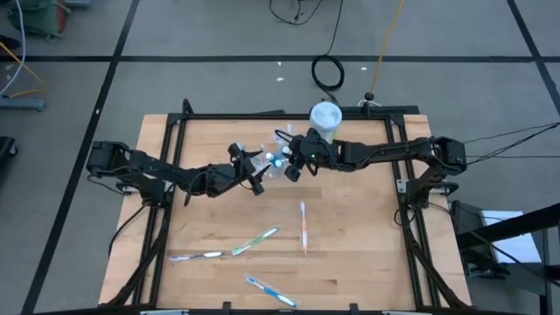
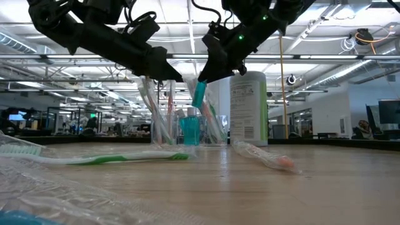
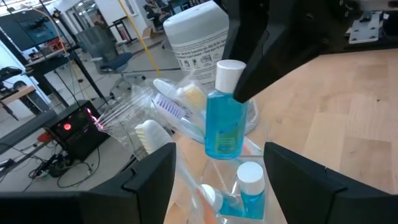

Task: Pick & Place toothbrushing station
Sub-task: Put the blue mouthwash into the transparent organizer

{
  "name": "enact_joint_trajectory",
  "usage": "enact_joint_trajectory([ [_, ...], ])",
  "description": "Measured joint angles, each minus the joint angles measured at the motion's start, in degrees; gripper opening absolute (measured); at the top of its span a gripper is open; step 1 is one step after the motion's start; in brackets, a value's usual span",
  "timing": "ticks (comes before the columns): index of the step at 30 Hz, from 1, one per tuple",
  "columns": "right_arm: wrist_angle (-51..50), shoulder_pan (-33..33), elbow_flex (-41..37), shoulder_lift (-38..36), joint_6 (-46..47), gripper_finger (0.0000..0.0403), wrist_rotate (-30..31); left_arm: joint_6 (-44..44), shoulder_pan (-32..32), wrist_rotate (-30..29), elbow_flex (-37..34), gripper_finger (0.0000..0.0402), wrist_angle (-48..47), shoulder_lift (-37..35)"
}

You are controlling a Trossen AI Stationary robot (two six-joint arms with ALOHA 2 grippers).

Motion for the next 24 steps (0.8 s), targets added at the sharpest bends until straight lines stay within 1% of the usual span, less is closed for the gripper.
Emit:
enact_joint_trajectory([
  [6, 0.4, -0.5, 0.0, 1.4, 2.0, 0.0095, -4.2, 1.5, 0.0, 0.0, 0.0, 0.0250, 0.3, 0.0],
  [10, 1.9, -0.7, -0.1, 3.1, 2.0, 0.0095, -4.1, 1.6, 0.1, 0.0, 0.0, 0.0250, 0.1, 0.0],
  [17, 2.6, -1.7, -0.1, 3.1, 2.0, 0.0095, -4.0, 1.7, 0.1, 0.0, 0.0, 0.0250, -0.2, 0.0],
  [20, 1.8, -1.6, -0.1, 3.1, 2.3, 0.0095, -4.3, 1.7, 0.1, 0.0, 0.0, 0.0250, -0.5, 0.0],
  [24, -1.7, -1.6, -0.1, 3.1, 4.0, 0.0095, -4.4, 2.0, 0.1, 0.0, 0.0, 0.0250, -1.2, 0.0],
])
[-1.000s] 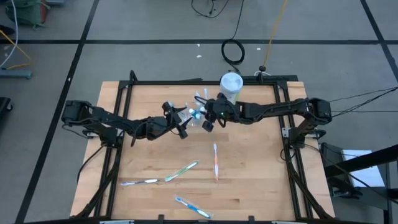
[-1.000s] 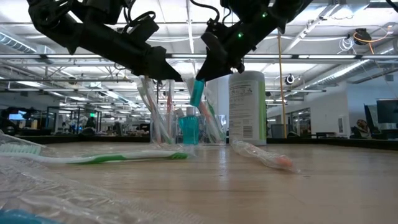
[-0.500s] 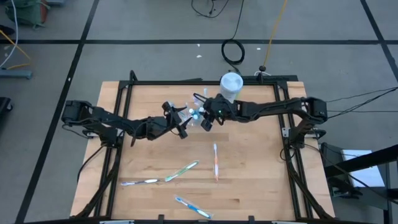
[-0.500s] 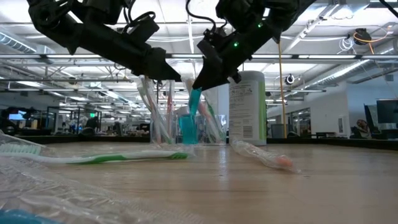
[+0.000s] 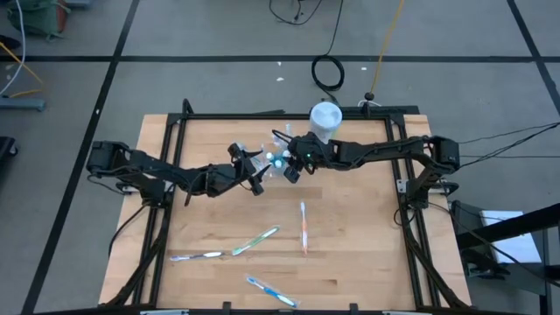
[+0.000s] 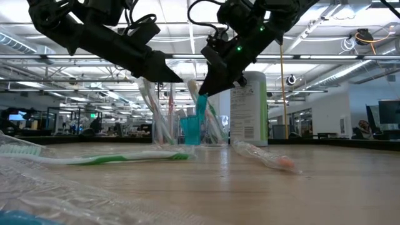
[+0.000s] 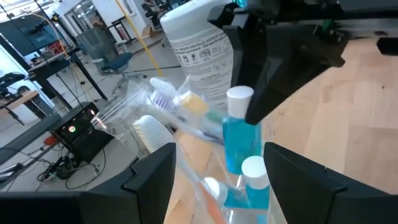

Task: Pick & Place toothbrushing station
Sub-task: Put the blue mouthwash into the transparent organizer

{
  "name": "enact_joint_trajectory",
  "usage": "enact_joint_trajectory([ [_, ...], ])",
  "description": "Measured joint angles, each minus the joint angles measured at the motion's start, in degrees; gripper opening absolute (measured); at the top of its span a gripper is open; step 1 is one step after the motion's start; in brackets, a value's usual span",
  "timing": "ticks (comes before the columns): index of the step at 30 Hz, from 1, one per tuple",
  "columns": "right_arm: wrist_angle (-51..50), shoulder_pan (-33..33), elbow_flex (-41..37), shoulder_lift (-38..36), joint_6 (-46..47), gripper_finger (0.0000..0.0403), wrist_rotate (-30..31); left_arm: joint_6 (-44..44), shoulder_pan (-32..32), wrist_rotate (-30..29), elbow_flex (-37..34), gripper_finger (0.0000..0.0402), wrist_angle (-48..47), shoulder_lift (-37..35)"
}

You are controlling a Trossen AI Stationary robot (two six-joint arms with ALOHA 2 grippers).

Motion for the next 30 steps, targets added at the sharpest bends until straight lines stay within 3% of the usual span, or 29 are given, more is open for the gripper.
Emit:
enact_joint_trajectory([
  [8, -0.9, 0.0, 0.0, 0.0, 0.0, 0.0095, 0.1, 1.4, 0.0, -7.2, 0.0, 0.0250, -0.6, 0.0],
  [17, -0.7, 0.0, -2.0, 0.0, 2.7, 0.0096, -1.4, 2.4, -0.1, -7.3, 0.0, 0.0250, -0.6, 0.0],
  [30, 16.7, -1.3, -11.8, 0.0, 0.2, 0.0112, -1.6, 2.4, -0.1, -7.4, 0.0, 0.0250, -0.6, 0.0],
])
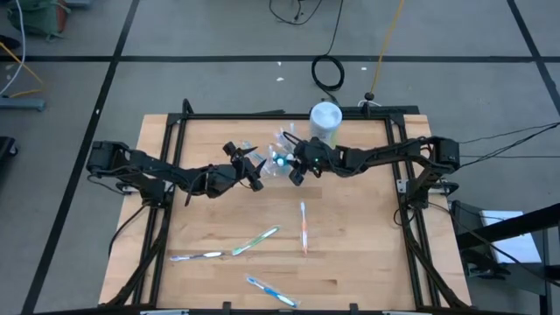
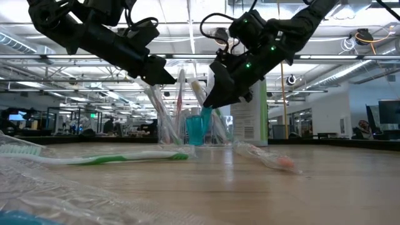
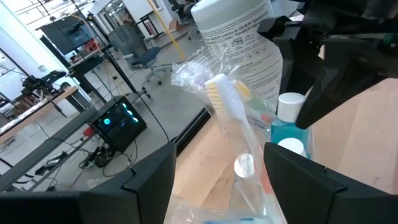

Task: Pick & Place toothbrushing station
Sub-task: Put the blue mouthwash into the transparent organizer, then adjust the toothbrushes in the transparent organizer

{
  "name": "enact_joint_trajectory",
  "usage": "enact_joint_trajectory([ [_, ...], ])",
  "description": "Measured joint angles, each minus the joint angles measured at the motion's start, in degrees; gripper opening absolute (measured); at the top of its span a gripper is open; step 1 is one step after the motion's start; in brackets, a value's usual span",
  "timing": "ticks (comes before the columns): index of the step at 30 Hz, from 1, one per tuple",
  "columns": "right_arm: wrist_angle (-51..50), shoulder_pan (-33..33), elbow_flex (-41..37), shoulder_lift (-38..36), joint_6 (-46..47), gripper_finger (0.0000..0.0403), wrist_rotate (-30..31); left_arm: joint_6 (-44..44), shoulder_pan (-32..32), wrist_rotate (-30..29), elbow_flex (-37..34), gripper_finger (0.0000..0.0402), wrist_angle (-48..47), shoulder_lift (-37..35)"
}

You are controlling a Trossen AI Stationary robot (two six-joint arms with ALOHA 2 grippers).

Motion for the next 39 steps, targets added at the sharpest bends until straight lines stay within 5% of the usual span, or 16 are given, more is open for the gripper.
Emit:
enact_joint_trajectory([
  [15, 3.8, 0.0, -0.8, 0.0, -2.0, 0.0206, 0.0, 0.0, 0.0, 0.0, 0.0, 0.0250, 0.0, 0.0],
  [33, -1.6, 5.9, -0.8, -7.8, -5.5, 0.0199, 0.0, 2.1, -5.1, -4.2, 0.0, 0.0250, -5.5, -8.1],
  [39, -2.3, 9.3, -0.8, -8.0, -5.3, 0.0194, 0.0, -0.4, -6.4, 1.7, 0.1, 0.0250, -9.1, -10.8],
])
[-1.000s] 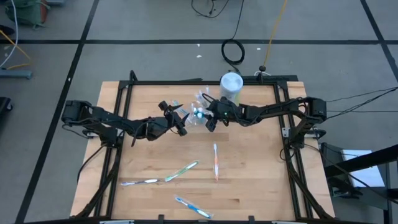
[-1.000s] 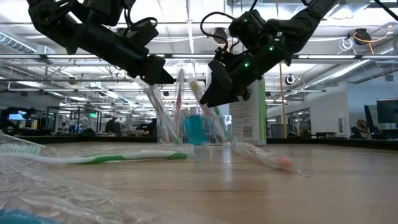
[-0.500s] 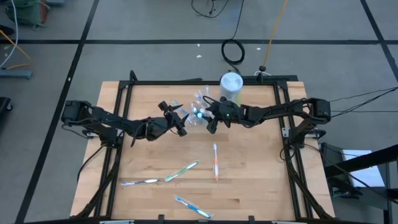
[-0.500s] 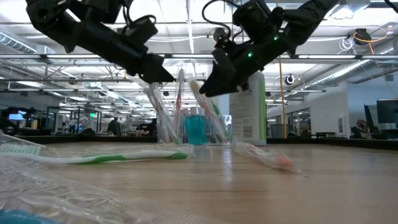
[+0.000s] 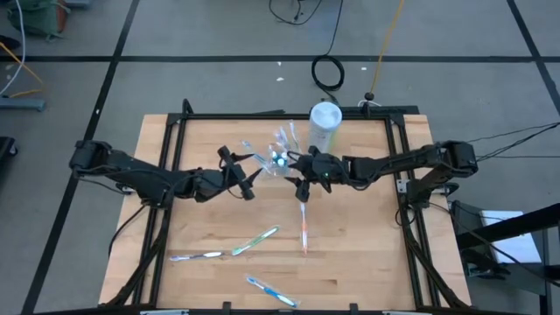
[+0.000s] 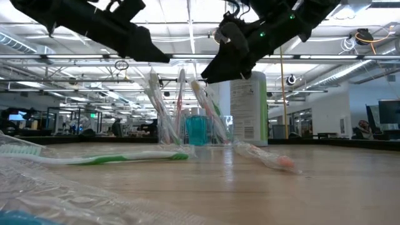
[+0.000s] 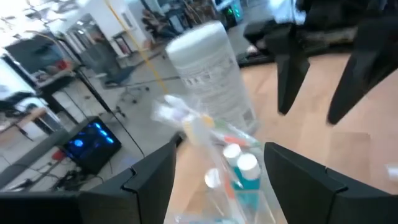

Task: Pick & Place toothbrushing station
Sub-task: Adjust the toothbrushes in the transparent organizer

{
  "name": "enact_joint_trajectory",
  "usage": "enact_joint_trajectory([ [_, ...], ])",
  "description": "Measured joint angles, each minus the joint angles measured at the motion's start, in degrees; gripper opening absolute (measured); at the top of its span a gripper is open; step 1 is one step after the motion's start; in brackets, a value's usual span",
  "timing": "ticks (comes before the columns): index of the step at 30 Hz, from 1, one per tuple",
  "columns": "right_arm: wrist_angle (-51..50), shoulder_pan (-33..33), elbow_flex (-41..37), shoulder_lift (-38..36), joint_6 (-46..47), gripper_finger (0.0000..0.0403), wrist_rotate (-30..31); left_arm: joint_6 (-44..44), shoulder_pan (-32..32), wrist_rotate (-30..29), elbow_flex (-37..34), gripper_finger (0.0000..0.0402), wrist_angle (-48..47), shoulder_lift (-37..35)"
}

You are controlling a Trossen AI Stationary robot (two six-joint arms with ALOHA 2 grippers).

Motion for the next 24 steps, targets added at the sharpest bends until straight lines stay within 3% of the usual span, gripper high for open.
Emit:
enact_joint_trajectory([
  [19, -4.5, 6.5, 0.0, 0.0, -0.3, 0.0188, 0.0, 3.4, 0.2, 7.4, 0.0, 0.0250, 6.2, 0.6],
  [24, -4.5, 6.8, 0.0, 0.0, -0.2, 0.0189, 0.0, 3.9, 1.1, 22.4, 0.0, 0.0250, 12.8, 0.6],
])
